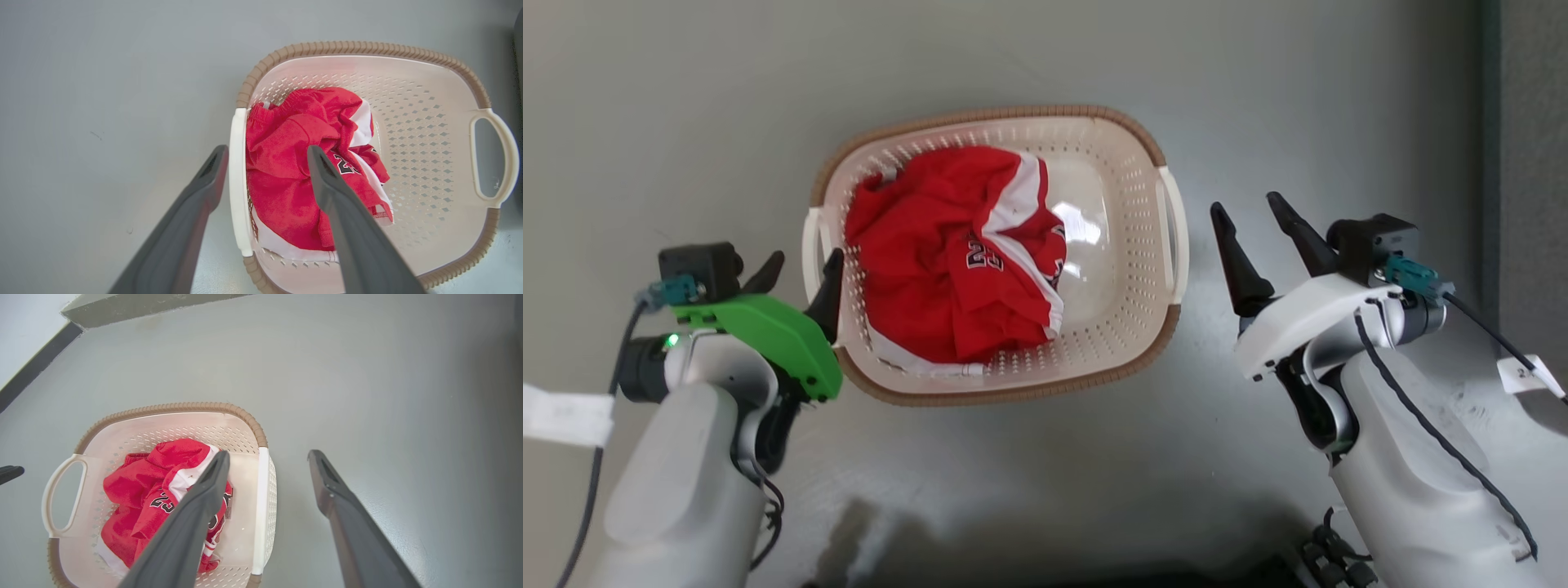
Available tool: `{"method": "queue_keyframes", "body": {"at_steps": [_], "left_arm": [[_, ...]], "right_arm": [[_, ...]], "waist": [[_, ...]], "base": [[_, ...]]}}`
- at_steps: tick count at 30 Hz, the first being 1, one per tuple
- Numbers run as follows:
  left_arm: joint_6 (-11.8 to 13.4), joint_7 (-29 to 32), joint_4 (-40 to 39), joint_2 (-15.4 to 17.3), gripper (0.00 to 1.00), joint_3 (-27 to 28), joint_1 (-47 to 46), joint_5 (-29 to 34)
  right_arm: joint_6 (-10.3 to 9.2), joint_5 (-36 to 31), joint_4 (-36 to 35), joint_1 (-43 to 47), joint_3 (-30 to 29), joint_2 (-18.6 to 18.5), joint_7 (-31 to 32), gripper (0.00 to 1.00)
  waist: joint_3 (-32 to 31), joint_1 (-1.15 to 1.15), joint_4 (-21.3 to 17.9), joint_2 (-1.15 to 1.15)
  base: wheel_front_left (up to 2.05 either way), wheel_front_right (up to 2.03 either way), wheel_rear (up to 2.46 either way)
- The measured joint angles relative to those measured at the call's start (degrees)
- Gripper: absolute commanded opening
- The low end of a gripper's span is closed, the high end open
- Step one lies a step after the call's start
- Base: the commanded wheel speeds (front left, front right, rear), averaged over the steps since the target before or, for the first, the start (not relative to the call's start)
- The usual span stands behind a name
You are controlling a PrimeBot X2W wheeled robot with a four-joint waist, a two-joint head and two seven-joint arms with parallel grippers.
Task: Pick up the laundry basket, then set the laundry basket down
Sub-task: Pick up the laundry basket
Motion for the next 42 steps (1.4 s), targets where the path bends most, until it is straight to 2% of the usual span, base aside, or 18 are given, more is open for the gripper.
{"method": "queue_keyframes", "body": {"at_steps": [8,15,28,29,30,31,34,42], "left_arm": [[-1.19,1.60,6.80,0.48,1.00,0.68,-4.83,-1.07],[-2.44,2.44,11.47,1.35,1.00,0.57,-9.54,-1.91],[-3.65,2.52,19.06,1.24,1.00,0.27,-16.28,-3.13],[-3.65,2.52,19.42,1.22,1.00,0.25,-16.64,-3.15],[-3.69,2.49,19.90,1.21,0.09,0.16,-17.04,-3.15],[-3.72,2.49,20.49,1.12,0.00,0.05,-17.45,-3.18],[-4.61,2.43,21.16,-0.04,0.00,-0.60,-18.25,-3.22],[-4.67,1.55,24.07,-0.84,0.00,-1.30,-19.75,-4.11]], "right_arm": [[1.37,-0.02,4.69,-3.52,2.56,0.19,-0.09,1.00],[1.49,0.08,8.11,-6.20,3.77,0.29,-0.59,1.00],[2.78,1.58,13.94,-11.82,7.15,0.36,-1.57,1.00],[2.91,2.23,14.25,-12.20,7.48,0.36,-1.58,0.73],[2.92,2.63,14.55,-12.56,7.79,0.36,-1.58,0.00],[2.94,3.01,14.90,-12.89,8.13,0.36,-1.58,0.00],[3.58,3.75,15.47,-13.67,9.02,0.83,-1.83,0.00],[3.45,5.15,17.81,-15.48,9.12,0.70,-3.10,0.00]], "waist": [[4.78,0.00,-0.45,0.00],[7.74,0.00,-1.10,0.00],[10.41,0.00,-1.94,0.00],[10.49,0.00,-1.91,0.00],[10.57,0.00,-1.88,0.00],[10.64,0.00,-1.83,0.00],[10.81,0.00,-1.69,0.00],[10.92,-0.01,-1.26,0.00]], "base": [[0.00,0.00,0.00],[0.00,0.00,0.00],[0.00,0.00,0.00],[0.00,0.00,0.00],[0.00,0.00,0.00],[0.00,0.00,0.00],[0.00,0.00,0.00],[0.00,0.00,0.00]]}}
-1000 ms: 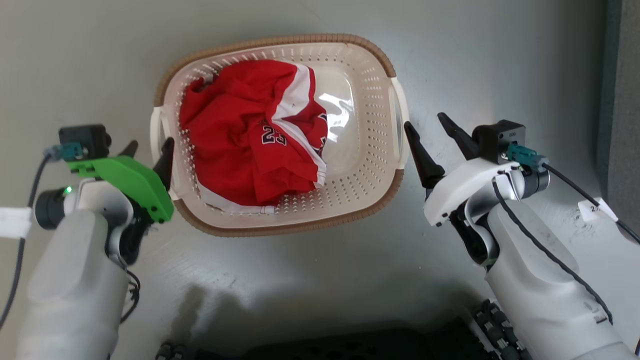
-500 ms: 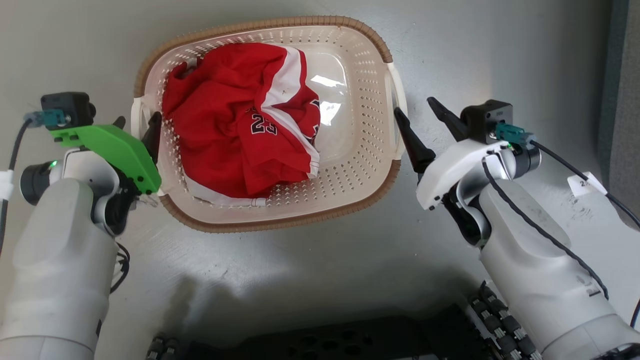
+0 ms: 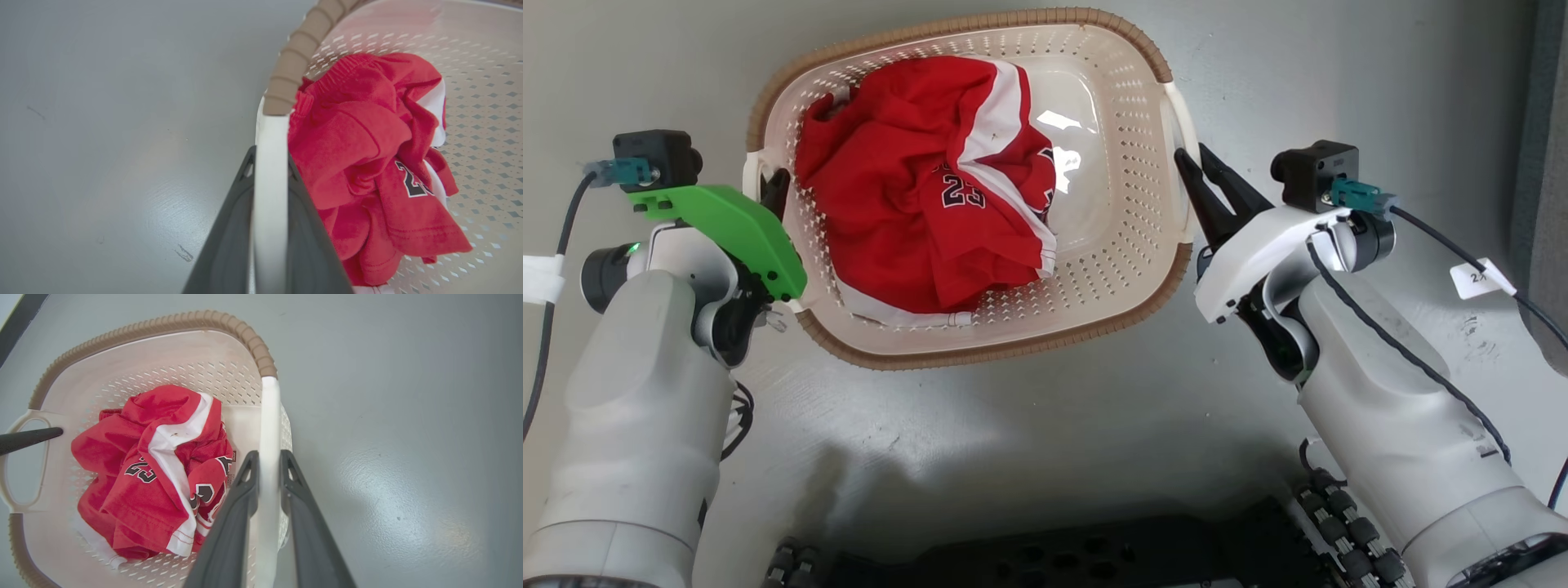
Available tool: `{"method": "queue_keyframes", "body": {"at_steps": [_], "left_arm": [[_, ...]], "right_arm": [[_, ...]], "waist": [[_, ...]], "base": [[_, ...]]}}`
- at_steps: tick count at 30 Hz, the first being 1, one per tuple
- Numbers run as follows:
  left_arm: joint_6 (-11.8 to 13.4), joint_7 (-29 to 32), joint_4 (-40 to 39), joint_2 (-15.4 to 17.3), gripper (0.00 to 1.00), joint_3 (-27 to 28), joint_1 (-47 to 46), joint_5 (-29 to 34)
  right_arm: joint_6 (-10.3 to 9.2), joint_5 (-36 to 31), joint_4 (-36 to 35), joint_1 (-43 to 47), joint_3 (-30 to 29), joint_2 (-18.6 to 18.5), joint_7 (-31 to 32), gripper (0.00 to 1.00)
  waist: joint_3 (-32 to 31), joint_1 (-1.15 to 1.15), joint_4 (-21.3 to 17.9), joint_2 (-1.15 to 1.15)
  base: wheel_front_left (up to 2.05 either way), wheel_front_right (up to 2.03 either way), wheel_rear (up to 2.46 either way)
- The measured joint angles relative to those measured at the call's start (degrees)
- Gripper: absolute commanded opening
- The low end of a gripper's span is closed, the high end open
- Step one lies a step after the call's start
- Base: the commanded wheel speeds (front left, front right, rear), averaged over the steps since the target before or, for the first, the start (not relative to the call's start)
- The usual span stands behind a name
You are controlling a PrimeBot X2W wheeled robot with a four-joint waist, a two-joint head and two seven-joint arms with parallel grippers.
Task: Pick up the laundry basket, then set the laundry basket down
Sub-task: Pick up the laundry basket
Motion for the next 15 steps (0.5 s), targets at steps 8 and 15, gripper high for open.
{"method": "queue_keyframes", "body": {"at_steps": [8,15], "left_arm": [[0.00,-0.90,2.60,-1.59,0.00,-1.29,-1.27,-1.42],[0.03,-0.68,3.25,-2.36,0.00,-3.35,-1.35,-2.88]], "right_arm": [[0.47,1.57,3.70,-1.63,0.43,0.00,-0.43,0.00],[0.99,3.32,7.09,-1.81,0.75,-0.24,0.91,0.00]], "waist": [[-1.16,0.00,0.48,0.00],[-3.00,0.00,0.75,0.00]], "base": [[0.00,0.00,0.00],[0.00,0.00,0.00]]}}
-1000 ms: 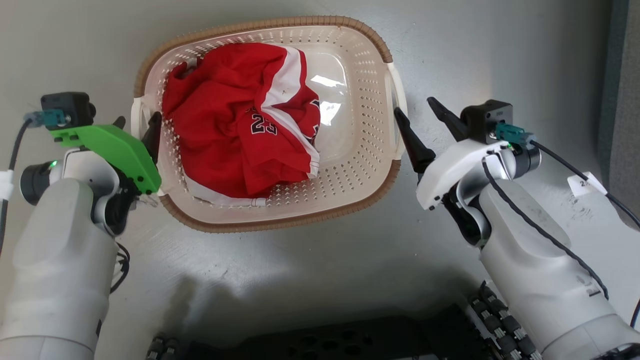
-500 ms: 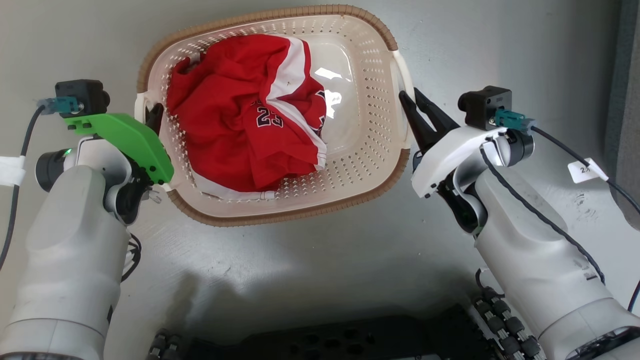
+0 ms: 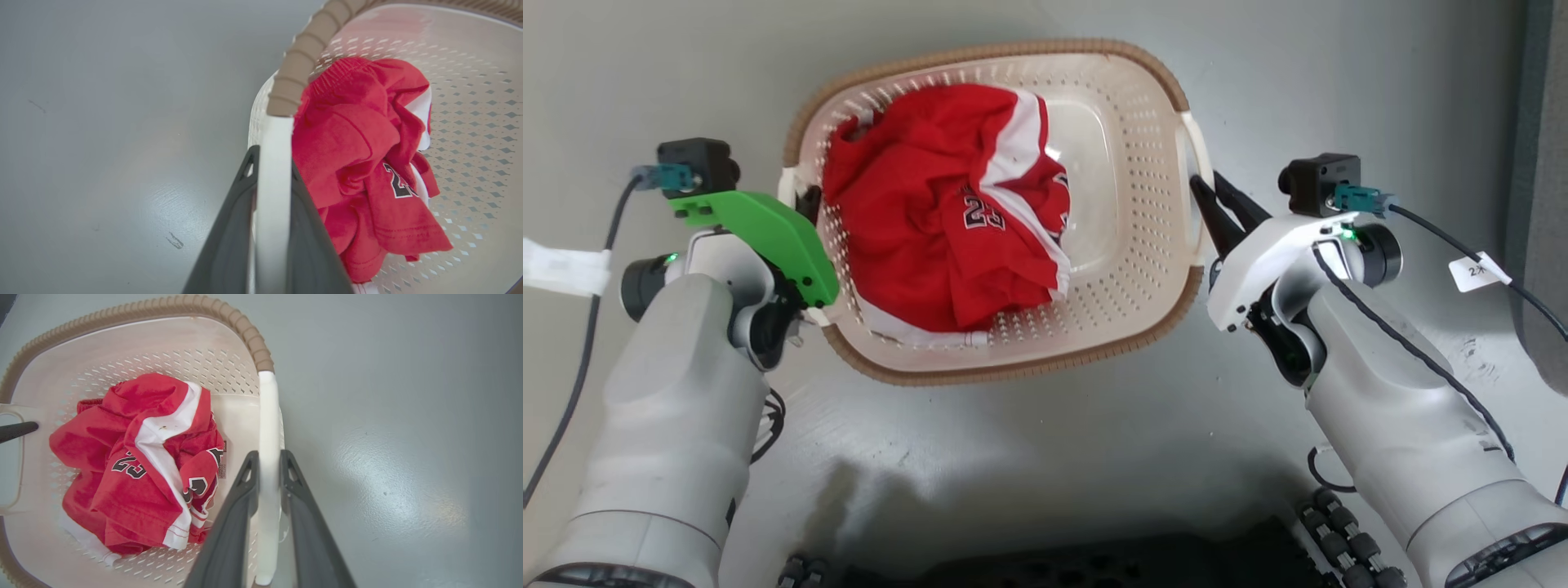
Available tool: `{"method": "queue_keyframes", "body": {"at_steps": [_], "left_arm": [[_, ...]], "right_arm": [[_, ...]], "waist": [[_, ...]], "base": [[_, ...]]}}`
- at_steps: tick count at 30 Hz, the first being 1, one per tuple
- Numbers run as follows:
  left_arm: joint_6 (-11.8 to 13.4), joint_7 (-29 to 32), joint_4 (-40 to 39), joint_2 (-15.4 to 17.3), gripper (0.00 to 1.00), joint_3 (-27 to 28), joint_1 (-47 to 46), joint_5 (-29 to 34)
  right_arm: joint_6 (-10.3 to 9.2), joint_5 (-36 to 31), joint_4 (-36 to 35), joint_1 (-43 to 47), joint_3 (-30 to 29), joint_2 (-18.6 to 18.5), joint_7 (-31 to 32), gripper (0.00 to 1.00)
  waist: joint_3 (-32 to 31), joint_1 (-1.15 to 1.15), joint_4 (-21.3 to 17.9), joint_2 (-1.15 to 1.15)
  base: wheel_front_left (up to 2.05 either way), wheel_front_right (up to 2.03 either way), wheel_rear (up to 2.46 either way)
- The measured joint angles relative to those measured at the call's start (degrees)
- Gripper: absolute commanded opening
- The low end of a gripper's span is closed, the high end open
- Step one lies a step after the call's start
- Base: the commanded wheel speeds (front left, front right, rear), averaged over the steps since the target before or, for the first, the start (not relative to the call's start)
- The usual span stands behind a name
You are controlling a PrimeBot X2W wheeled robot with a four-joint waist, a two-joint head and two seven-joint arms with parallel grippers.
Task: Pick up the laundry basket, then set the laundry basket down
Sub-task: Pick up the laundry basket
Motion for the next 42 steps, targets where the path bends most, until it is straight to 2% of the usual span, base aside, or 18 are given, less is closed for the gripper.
{"method": "queue_keyframes", "body": {"at_steps": [18,32,42], "left_arm": [[0.56,8.15,2.33,-0.29,0.00,-4.74,0.09,-7.50],[0.57,12.73,3.32,0.98,0.00,-6.20,2.65,-13.40],[0.57,14.52,4.16,1.38,0.00,-6.89,3.99,-14.92]], "right_arm": [[1.21,9.06,7.49,-1.55,2.15,-0.13,10.39,0.00],[1.53,13.94,9.85,-2.06,5.03,-0.07,16.29,0.00],[1.59,17.35,10.95,-1.89,6.67,0.02,19.52,0.00]], "waist": [[-8.79,0.00,-0.86,0.00],[-17.74,0.00,-1.81,0.00],[-23.53,0.00,-2.53,0.00]], "base": [[0.00,0.00,0.00],[0.00,0.00,0.00],[0.00,0.00,0.00]]}}
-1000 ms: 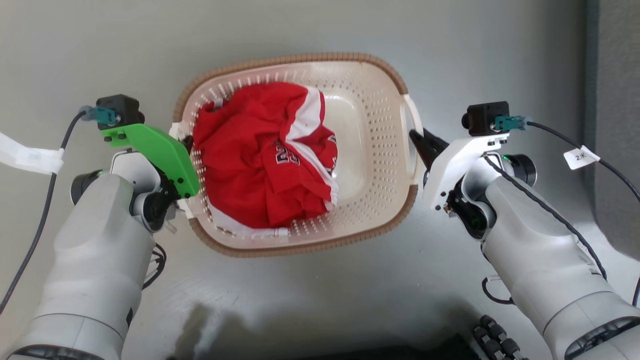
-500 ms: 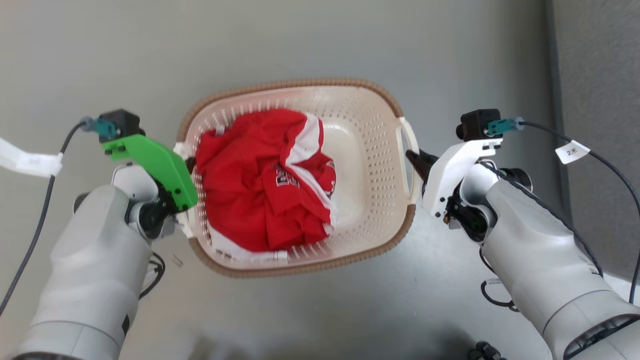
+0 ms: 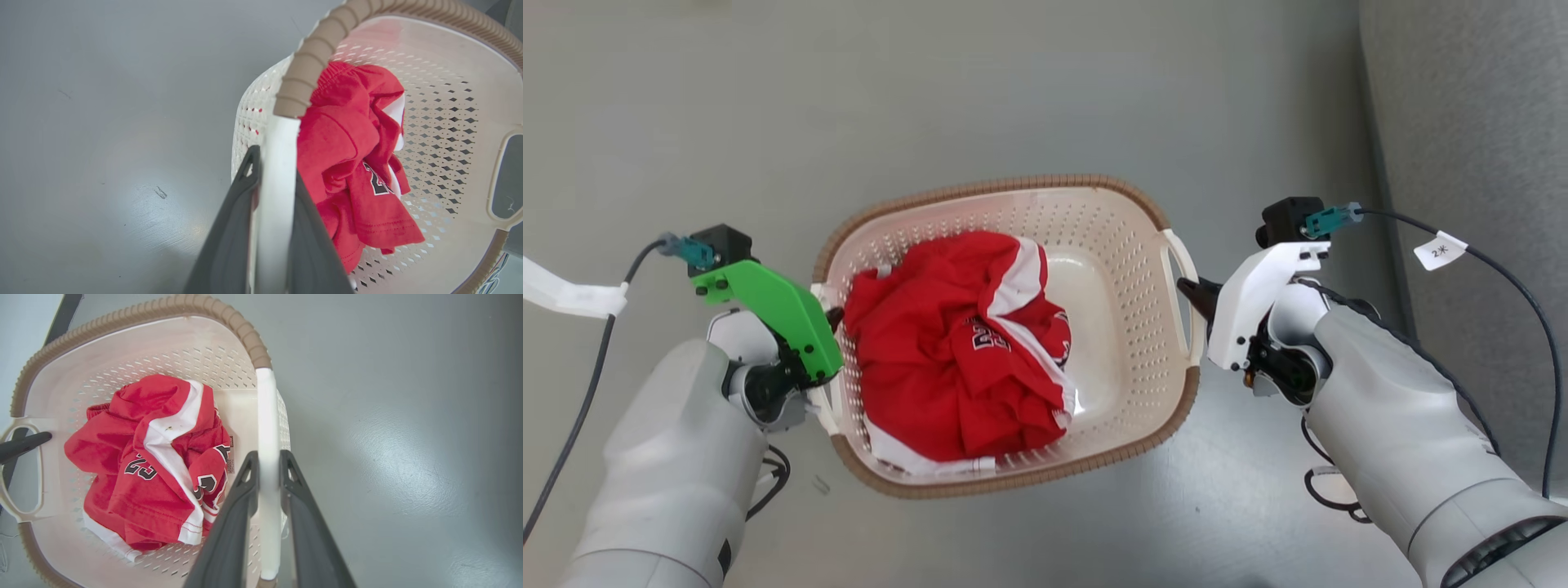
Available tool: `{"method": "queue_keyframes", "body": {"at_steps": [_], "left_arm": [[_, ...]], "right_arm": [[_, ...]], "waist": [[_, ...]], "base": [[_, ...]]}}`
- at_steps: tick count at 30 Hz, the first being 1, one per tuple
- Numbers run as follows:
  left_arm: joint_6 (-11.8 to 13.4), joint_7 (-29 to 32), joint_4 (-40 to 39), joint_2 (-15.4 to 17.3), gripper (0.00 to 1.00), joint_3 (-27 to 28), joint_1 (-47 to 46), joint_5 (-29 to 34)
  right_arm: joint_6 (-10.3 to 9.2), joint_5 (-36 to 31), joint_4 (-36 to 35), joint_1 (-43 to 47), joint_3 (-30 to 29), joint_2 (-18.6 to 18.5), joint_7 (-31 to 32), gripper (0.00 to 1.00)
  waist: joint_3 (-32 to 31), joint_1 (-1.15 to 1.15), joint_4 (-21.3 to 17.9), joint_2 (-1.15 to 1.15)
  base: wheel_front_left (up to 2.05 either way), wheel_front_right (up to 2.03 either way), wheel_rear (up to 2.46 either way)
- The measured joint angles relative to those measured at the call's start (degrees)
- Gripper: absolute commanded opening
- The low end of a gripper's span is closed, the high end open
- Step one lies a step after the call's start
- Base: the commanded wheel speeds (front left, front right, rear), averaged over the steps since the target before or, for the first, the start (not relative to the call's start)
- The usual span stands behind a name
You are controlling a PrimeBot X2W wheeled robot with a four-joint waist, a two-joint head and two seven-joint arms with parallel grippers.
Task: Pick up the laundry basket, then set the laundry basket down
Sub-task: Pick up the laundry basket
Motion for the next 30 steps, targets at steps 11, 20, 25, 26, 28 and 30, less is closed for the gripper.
{"method": "queue_keyframes", "body": {"at_steps": [11,20,25,26,28,30], "left_arm": [[0.00,2.13,1.23,-0.08,0.00,-1.12,3.14,-2.68],[0.00,2.77,2.08,-0.14,0.00,-1.44,5.26,-4.32],[0.00,3.26,2.36,-0.13,0.00,-1.70,7.12,-5.54],[0.00,3.45,2.45,-0.10,0.00,-2.01,7.37,-5.54],[0.00,3.87,2.49,0.07,0.00,-2.67,7.70,-5.53],[0.00,3.94,2.58,0.09,0.00,-2.76,8.03,-5.54]], "right_arm": [[0.01,3.35,1.40,1.42,1.72,-0.01,3.97,0.00],[0.41,5.67,2.99,2.49,2.09,0.25,6.35,0.00],[0.42,7.02,3.59,3.71,2.38,0.40,7.47,0.00],[0.42,7.38,3.70,3.97,2.37,0.46,7.72,0.00],[0.42,7.94,3.77,4.49,2.56,0.51,8.10,0.00],[0.42,8.40,4.02,4.76,2.75,0.60,8.61,0.00]], "waist": [[-5.90,0.00,-0.45,0.00],[-10.79,0.00,-0.38,0.00],[-13.57,0.00,-0.41,0.00],[-14.11,0.00,-0.44,0.00],[-15.17,0.00,-0.55,0.00],[-16.19,0.00,-0.69,0.00]], "base": [[0.00,0.00,0.00],[0.00,0.00,0.00],[0.00,0.00,0.00],[0.00,0.00,0.00],[0.00,0.00,0.00],[0.00,0.00,0.00]]}}
